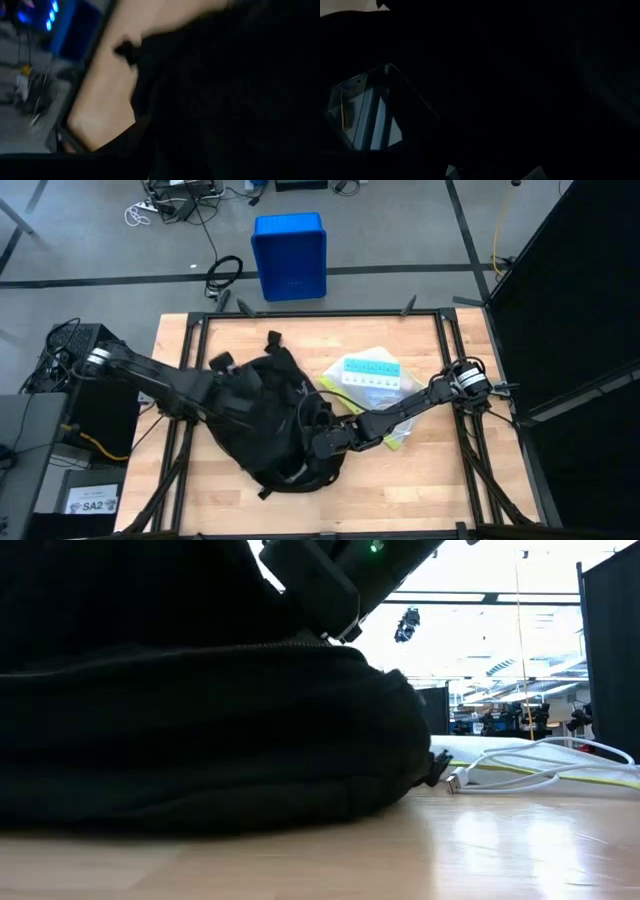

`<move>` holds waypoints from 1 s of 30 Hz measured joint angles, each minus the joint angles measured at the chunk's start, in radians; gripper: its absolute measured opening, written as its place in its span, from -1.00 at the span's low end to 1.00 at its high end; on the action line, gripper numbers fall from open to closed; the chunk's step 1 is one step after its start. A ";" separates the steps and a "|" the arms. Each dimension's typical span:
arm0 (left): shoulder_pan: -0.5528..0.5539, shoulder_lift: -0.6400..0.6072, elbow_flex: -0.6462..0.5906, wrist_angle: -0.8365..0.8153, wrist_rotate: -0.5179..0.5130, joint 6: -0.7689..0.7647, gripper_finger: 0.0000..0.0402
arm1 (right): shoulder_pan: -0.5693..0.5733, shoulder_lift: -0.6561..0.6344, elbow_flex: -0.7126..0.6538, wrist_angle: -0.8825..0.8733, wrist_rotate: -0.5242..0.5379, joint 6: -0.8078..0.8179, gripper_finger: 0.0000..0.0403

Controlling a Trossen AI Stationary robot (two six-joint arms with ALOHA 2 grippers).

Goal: Unpack backpack
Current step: Remove the cellphone from the backpack

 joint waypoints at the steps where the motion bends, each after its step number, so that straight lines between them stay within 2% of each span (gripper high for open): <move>1: -0.003 -0.045 0.002 0.019 -0.016 0.004 -0.23 | -0.003 0.000 0.000 0.000 0.000 0.003 0.28; 5: -0.029 -0.212 -0.033 0.211 -0.030 0.090 -0.22 | -0.011 0.000 0.000 -0.016 0.000 0.012 0.26; 9: -0.103 -0.286 -0.136 0.609 0.125 0.272 -0.22 | -0.011 0.000 0.000 -0.022 0.000 0.011 0.24; 13: -0.199 -0.222 -0.270 1.085 0.295 0.443 -0.22 | -0.015 0.000 0.000 -0.022 0.000 0.011 0.20; 15: -0.242 -0.145 -0.305 1.208 0.326 0.472 -0.22 | -0.016 0.000 0.000 -0.027 0.000 0.012 0.19; 18: -0.286 -0.016 -0.312 1.219 0.323 0.420 -0.22 | -0.015 0.000 0.000 -0.048 -0.001 0.021 0.17; 23: -0.301 0.145 -0.313 1.178 0.325 0.235 -0.22 | -0.006 0.000 0.000 -0.085 -0.002 0.022 0.14; 27: -0.278 0.198 -0.313 1.084 0.333 0.133 -0.22 | -0.004 0.000 0.000 -0.085 -0.029 0.023 0.12; 30: -0.270 0.199 -0.310 1.097 0.333 0.133 -0.22 | -0.003 0.000 0.000 -0.084 -0.031 0.040 0.10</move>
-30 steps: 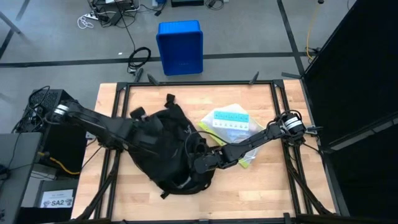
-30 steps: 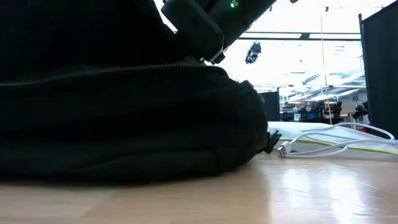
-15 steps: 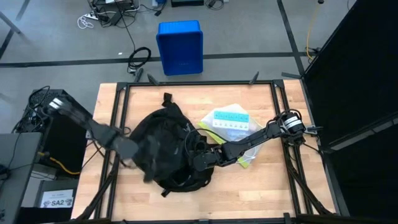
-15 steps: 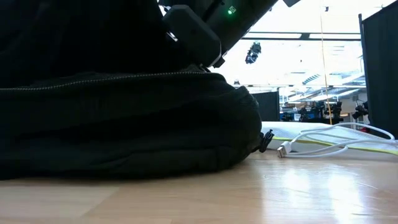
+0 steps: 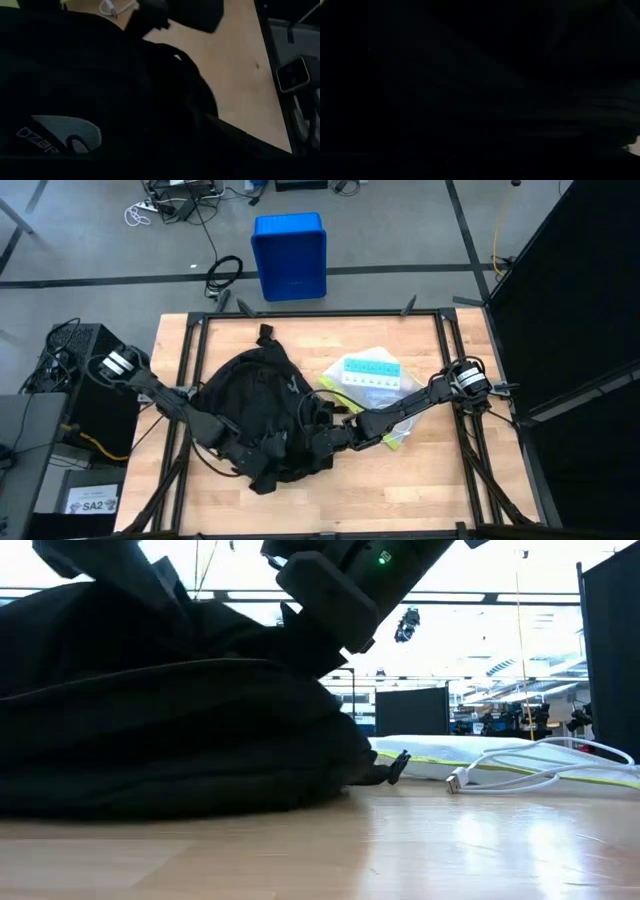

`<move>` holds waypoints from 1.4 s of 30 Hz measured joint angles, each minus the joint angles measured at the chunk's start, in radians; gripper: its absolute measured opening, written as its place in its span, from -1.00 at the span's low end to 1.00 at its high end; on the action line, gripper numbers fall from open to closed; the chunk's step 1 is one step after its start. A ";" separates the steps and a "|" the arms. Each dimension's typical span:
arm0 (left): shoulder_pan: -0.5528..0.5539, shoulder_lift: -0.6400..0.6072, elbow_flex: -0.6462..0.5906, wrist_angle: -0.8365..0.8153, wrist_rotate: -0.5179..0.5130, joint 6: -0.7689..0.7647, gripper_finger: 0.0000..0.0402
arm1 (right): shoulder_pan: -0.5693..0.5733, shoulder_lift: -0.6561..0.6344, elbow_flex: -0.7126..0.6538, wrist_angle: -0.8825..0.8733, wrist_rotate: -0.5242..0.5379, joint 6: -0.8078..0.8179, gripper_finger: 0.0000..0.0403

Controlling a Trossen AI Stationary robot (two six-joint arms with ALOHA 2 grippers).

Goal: Unpack backpack
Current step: Remove the cellphone from the backpack

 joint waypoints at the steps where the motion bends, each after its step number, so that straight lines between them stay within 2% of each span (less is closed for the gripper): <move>1: 0.000 -0.001 0.010 0.006 0.000 0.011 -0.22 | 0.000 0.000 0.000 0.000 -0.001 0.004 0.10; 7: -0.059 0.007 0.118 0.066 0.023 0.122 -0.22 | -0.002 0.000 0.000 0.034 -0.003 -0.005 0.09; 12: -0.091 0.065 0.143 0.071 0.005 0.121 -0.22 | -0.005 0.000 0.000 0.097 0.002 -0.050 0.15; 18: -0.100 0.154 0.143 0.046 0.001 0.044 -0.22 | -0.005 0.000 0.000 0.260 0.016 -0.194 0.20; 23: -0.105 0.159 0.144 -0.053 -0.064 -0.086 -0.22 | -0.005 0.000 0.000 0.365 0.055 -0.300 0.22; 27: -0.122 0.158 0.144 -0.033 -0.077 -0.105 -0.22 | -0.005 0.000 0.000 0.418 0.057 -0.322 0.23; 32: -0.170 0.158 0.161 0.101 -0.077 -0.016 -0.22 | -0.016 0.000 0.000 0.439 0.054 -0.322 0.26; 42: -0.216 0.179 0.209 0.104 -0.077 0.077 -0.22 | -0.039 0.000 0.000 0.463 0.057 -0.322 0.23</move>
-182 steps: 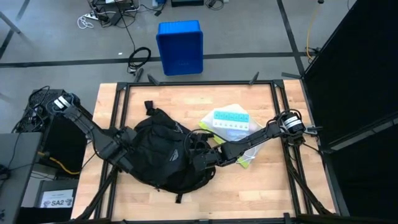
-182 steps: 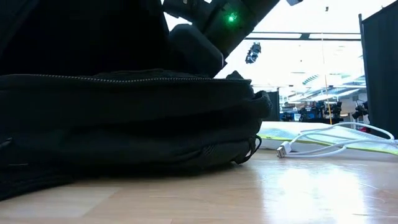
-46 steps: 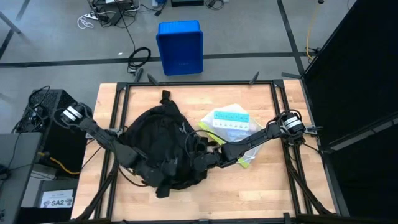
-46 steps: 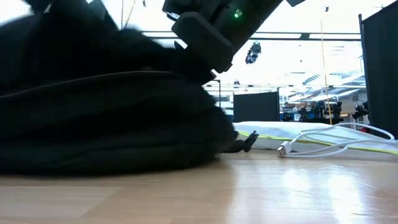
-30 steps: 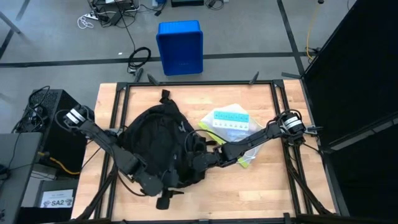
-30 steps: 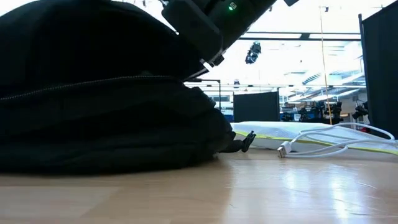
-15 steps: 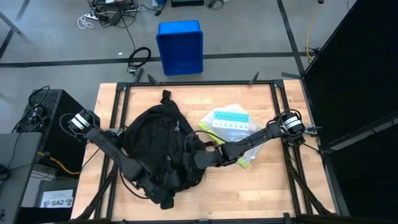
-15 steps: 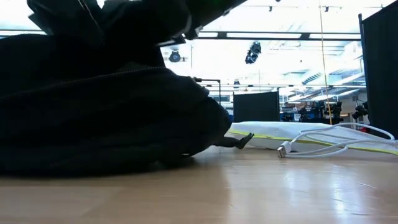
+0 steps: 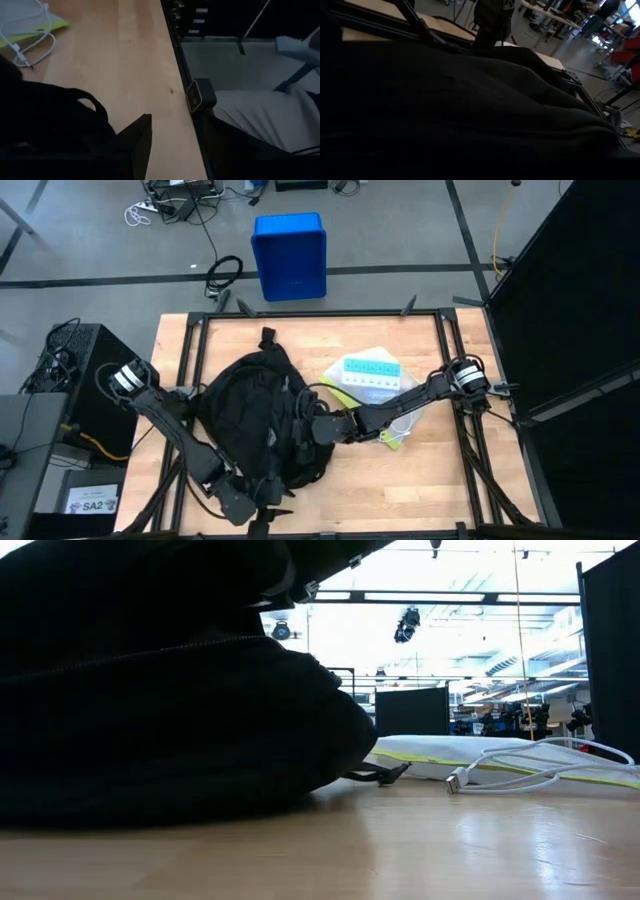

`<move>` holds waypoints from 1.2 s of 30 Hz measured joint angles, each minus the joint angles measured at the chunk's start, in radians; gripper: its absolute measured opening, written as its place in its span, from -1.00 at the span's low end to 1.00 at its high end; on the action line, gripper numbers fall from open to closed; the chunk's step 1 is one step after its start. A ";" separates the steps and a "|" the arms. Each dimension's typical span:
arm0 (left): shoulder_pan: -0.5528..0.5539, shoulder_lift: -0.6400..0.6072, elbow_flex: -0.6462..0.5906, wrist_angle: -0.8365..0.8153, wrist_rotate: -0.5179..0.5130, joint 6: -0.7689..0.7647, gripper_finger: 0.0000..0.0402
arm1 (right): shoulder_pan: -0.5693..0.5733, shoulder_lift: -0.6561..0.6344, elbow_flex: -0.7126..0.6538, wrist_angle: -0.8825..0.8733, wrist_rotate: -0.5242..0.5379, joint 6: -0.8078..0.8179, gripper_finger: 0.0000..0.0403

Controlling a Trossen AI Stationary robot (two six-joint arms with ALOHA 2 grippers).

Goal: Unpack backpack
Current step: Remove the cellphone from the backpack

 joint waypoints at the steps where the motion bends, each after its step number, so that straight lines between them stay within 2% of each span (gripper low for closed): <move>1: -0.005 0.001 0.000 -0.007 0.000 0.018 -0.22 | -0.002 0.000 0.000 0.002 0.000 0.001 0.22; 6: -0.029 0.004 0.046 -0.090 -0.049 0.135 -0.26 | -0.013 0.000 0.000 0.005 0.000 0.003 0.21; 10: -0.027 0.029 0.076 -0.202 -0.099 0.258 -0.39 | -0.025 0.000 0.000 0.013 0.000 0.003 0.24; 15: -0.033 0.052 0.124 -0.207 -0.131 0.413 -0.59 | -0.036 -0.001 0.000 0.017 0.001 0.004 0.27; 23: 0.015 0.151 0.130 -0.237 -0.131 0.439 -0.79 | -0.034 -0.001 0.000 0.061 -0.028 0.003 0.23; 25: 0.035 0.173 0.130 -0.329 -0.132 0.397 -0.82 | -0.028 -0.001 0.000 0.066 -0.037 0.003 0.22; 28: 0.042 0.172 0.131 -0.476 -0.173 0.305 -0.86 | -0.021 -0.001 0.000 0.035 0.049 0.006 0.22; 31: 0.038 0.150 0.149 -0.680 -0.261 0.127 -0.92 | -0.023 -0.002 0.000 -0.017 0.034 0.007 0.23; 36: 0.003 0.119 0.200 -0.991 -0.341 -0.081 -0.99 | -0.009 -0.003 0.001 -0.070 0.024 0.018 0.26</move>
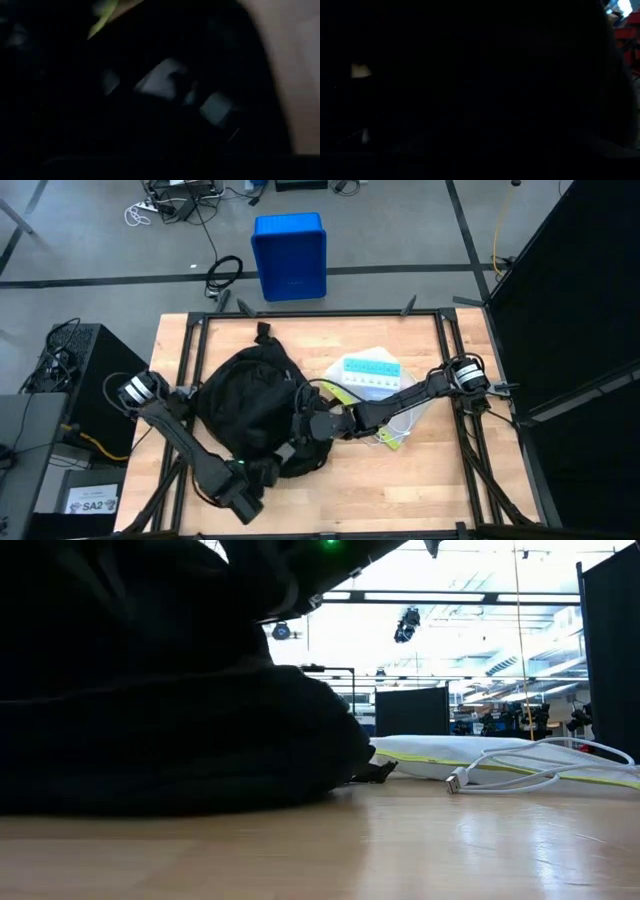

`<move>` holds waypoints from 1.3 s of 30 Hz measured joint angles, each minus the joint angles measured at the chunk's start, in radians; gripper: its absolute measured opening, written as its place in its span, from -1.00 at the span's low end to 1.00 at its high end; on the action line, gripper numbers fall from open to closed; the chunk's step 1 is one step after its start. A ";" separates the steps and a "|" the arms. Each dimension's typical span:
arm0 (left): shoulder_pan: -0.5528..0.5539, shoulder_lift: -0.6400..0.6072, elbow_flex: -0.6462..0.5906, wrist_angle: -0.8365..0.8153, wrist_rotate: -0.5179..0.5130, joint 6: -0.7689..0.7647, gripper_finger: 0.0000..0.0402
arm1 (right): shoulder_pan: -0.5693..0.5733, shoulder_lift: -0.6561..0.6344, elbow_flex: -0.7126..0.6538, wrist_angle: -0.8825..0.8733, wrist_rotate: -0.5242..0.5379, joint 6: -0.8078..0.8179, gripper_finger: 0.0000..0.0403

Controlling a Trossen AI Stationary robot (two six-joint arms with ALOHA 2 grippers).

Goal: Unpack backpack
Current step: Remove the cellphone from the backpack

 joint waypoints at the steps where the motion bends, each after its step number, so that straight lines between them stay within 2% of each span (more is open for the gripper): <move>1: -0.006 -0.003 0.010 -0.060 -0.014 -0.045 -0.99 | 0.005 0.000 0.000 -0.009 -0.002 0.006 0.27; 3: -0.020 -0.018 0.024 -0.144 -0.034 -0.127 -0.99 | 0.018 0.000 0.000 -0.016 -0.035 0.018 0.27; 6: -0.028 -0.034 0.022 -0.250 -0.040 -0.245 -0.99 | 0.030 0.000 0.001 -0.051 -0.137 0.070 0.24; 9: -0.028 -0.046 0.009 -0.256 -0.042 -0.332 -0.99 | 0.039 0.000 0.000 -0.070 -0.178 0.100 0.19; 14: -0.005 -0.049 -0.029 -0.122 -0.027 -0.316 -0.98 | 0.049 0.000 0.000 -0.100 -0.181 0.127 0.10; 17: 0.027 -0.049 -0.062 -0.043 0.028 -0.309 -0.92 | 0.048 0.000 0.000 -0.120 -0.190 0.158 0.06; 21: 0.078 -0.049 -0.105 0.041 0.095 -0.233 -0.78 | 0.052 0.000 0.000 -0.173 -0.271 0.213 0.03; 26: 0.132 -0.076 -0.168 0.145 0.120 -0.157 -0.56 | 0.076 0.000 0.000 -0.250 -0.294 0.248 0.00; 32: 0.190 -0.200 -0.326 0.411 0.185 -0.034 -0.43 | 0.088 0.000 -0.007 -0.269 -0.293 0.281 -0.03; 39: 0.251 -0.376 -0.575 0.778 0.303 -0.018 -0.42 | 0.080 0.001 -0.081 -0.220 -0.293 0.324 -0.04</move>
